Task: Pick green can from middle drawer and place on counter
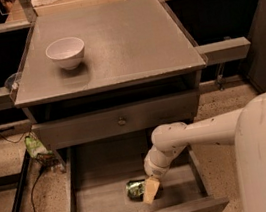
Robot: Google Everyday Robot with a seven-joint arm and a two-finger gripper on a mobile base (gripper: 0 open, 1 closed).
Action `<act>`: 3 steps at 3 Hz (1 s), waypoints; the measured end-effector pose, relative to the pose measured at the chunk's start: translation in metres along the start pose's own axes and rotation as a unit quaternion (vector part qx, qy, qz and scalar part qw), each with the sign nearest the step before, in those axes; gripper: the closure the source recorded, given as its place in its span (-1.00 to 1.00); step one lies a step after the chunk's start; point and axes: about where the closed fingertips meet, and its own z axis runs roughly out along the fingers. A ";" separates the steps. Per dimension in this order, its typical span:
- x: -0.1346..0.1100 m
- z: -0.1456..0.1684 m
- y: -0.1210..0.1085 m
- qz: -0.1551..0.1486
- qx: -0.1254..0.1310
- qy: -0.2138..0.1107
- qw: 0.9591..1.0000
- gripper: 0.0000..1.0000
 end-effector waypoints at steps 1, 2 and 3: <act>-0.012 0.021 0.007 -0.005 -0.015 -0.018 1.000 -1.00; -0.012 0.021 0.007 -0.005 -0.015 -0.019 1.000 -1.00; -0.012 0.025 -0.001 -0.004 -0.003 -0.012 1.000 -1.00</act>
Offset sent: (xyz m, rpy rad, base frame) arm -0.0048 0.0273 -0.0166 0.0650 0.0151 0.0054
